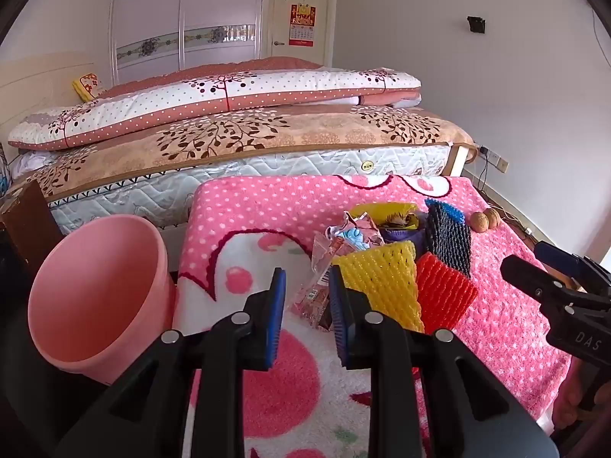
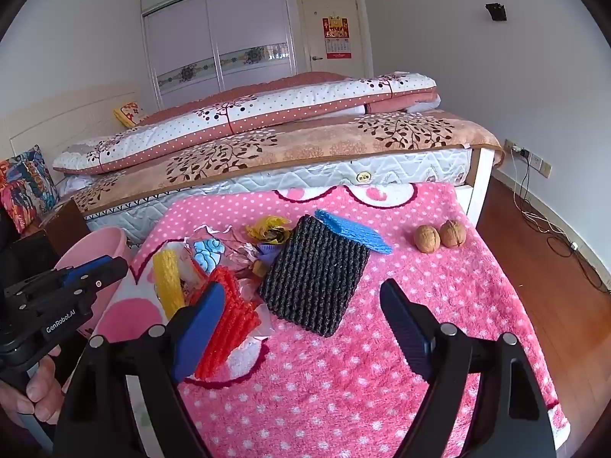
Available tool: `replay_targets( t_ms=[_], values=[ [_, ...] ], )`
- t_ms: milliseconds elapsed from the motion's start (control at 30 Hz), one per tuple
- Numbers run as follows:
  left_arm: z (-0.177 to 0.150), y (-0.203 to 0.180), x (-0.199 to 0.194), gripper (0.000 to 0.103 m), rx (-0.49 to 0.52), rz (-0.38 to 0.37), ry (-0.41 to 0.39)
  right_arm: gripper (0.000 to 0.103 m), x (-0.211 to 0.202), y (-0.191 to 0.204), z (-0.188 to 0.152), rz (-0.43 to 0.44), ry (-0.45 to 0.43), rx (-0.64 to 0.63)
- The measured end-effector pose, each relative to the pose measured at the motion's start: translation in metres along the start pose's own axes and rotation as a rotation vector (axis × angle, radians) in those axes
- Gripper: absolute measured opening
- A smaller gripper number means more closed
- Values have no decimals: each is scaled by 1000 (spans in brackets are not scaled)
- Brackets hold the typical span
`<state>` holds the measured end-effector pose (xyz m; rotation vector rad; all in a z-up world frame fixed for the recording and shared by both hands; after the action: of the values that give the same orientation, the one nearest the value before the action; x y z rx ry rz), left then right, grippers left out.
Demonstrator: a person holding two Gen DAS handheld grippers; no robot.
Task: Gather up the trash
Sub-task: 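Move left tool toward yellow foam net while right tool approaches red foam net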
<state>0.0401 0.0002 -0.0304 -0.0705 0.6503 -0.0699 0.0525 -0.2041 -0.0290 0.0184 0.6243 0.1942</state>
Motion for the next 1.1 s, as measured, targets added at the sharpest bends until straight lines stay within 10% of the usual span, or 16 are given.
replay_targets(
  t_ms=[1100],
  values=[
    [-9,7,8,23,-48,17,23,81,3,-6,2,28,11,20]
  ],
)
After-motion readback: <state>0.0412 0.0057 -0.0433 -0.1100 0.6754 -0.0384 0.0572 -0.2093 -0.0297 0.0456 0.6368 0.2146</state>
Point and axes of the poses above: each gripper's, at about its wrist camera, not at the fingertips, and x roughly the way its jaws point, y to its left, z to its top, the point moved 5 cm from there along x, roughly the way its jaws point, and after that the axes turned 5 degrees about -z, right-handed, at the moved point
